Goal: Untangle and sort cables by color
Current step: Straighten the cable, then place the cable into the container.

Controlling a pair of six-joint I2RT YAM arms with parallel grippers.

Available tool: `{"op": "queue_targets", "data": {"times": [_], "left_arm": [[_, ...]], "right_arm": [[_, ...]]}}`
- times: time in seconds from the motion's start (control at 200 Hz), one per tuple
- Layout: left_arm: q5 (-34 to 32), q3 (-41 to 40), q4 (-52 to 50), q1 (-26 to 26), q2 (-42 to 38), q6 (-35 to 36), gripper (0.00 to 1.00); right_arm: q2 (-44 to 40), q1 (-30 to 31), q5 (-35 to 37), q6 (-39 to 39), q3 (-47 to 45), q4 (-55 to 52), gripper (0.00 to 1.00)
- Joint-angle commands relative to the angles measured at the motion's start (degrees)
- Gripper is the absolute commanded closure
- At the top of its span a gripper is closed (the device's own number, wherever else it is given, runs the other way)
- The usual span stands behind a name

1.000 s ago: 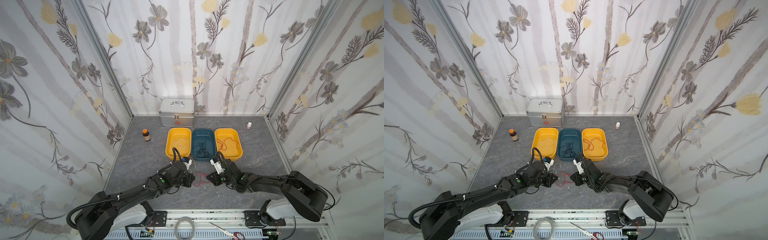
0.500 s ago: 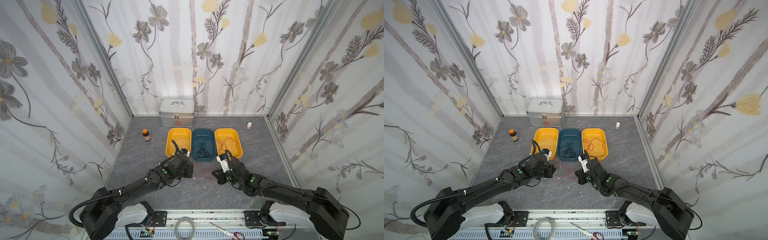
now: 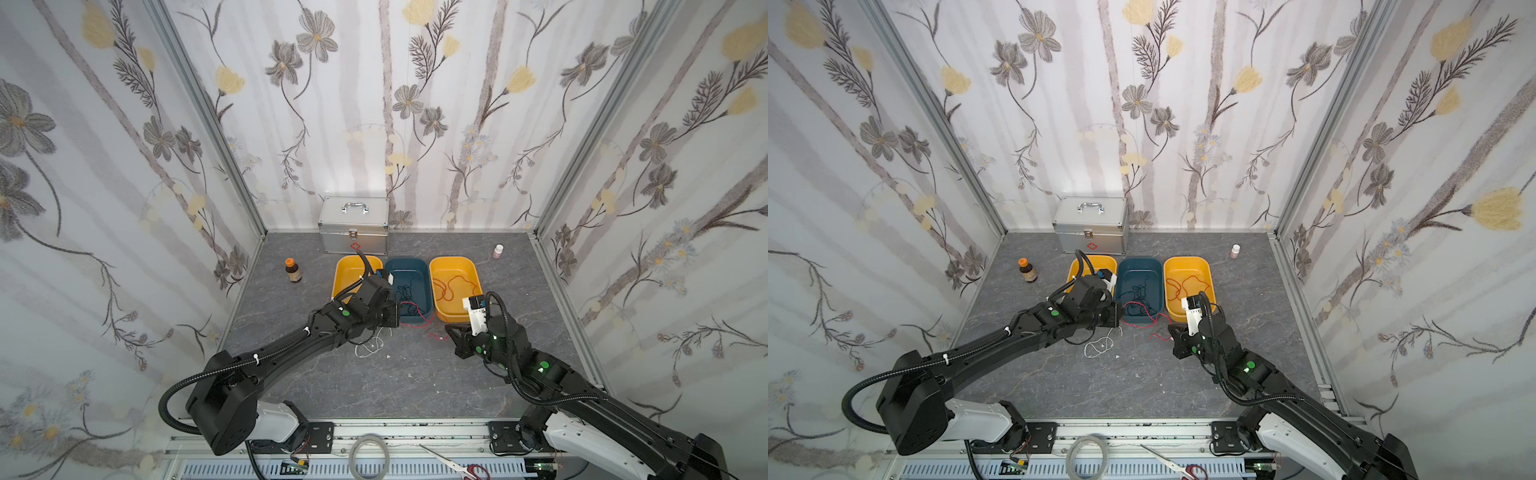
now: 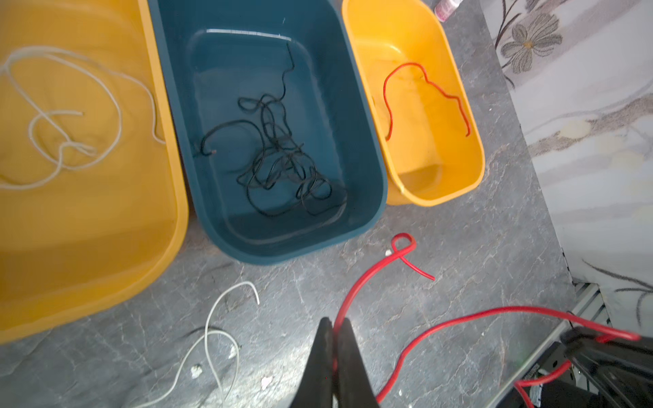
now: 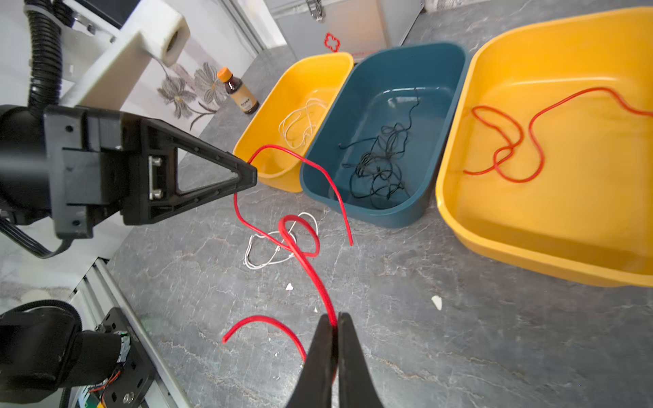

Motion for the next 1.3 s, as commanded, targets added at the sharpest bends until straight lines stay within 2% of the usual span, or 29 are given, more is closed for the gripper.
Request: {"op": "queue_targets", "data": {"times": [0.0, 0.265, 0.56, 0.75, 0.904, 0.999, 1.144, 1.214, 1.244, 1.294], "left_arm": [[-1.1, 5.3, -1.2, 0.3, 4.3, 1.2, 1.00], [3.0, 27.4, -1.0, 0.9, 22.6, -1.5, 1.00], [10.6, 46.4, 0.5, 1.3, 39.6, -5.9, 1.00], [12.6, 52.8, 1.5, 1.3, 46.2, -8.1, 1.00], [12.4, 57.8, -1.9, 1.3, 50.3, -7.7, 1.00], [10.8, 58.8, -4.0, 1.3, 51.7, -7.4, 1.00], [4.9, 60.9, -9.8, 0.5, 53.5, -5.6, 1.00], [5.4, 62.6, -11.4, 0.3, 54.9, -5.0, 1.00], [6.3, 63.3, -11.6, 0.2, 55.4, -5.0, 0.96], [7.5, 64.6, -12.2, 0.1, 56.3, -5.0, 0.83]], "right_arm": [[-1.2, -2.2, 2.7, -2.0, 1.9, -2.1, 0.92], [1.6, -7.1, 0.8, -4.5, 9.1, -3.7, 0.92], [9.5, -13.0, -0.8, -3.7, 9.6, -3.0, 0.91], [12.7, -15.8, -2.8, -3.8, 10.0, 0.1, 0.91], [12.8, -17.6, -2.8, -3.7, 11.0, 0.2, 0.89], [12.1, -19.0, -3.9, -3.7, 10.7, 0.3, 0.88], [11.4, -20.2, -5.0, -3.5, 10.0, 0.6, 0.87], [11.5, -20.4, -5.5, -3.2, 9.7, 0.9, 0.87], [11.5, -20.4, -5.6, -3.2, 9.5, 1.1, 0.87], [11.7, -20.4, -5.8, -3.0, 9.5, 1.2, 0.87]]}}
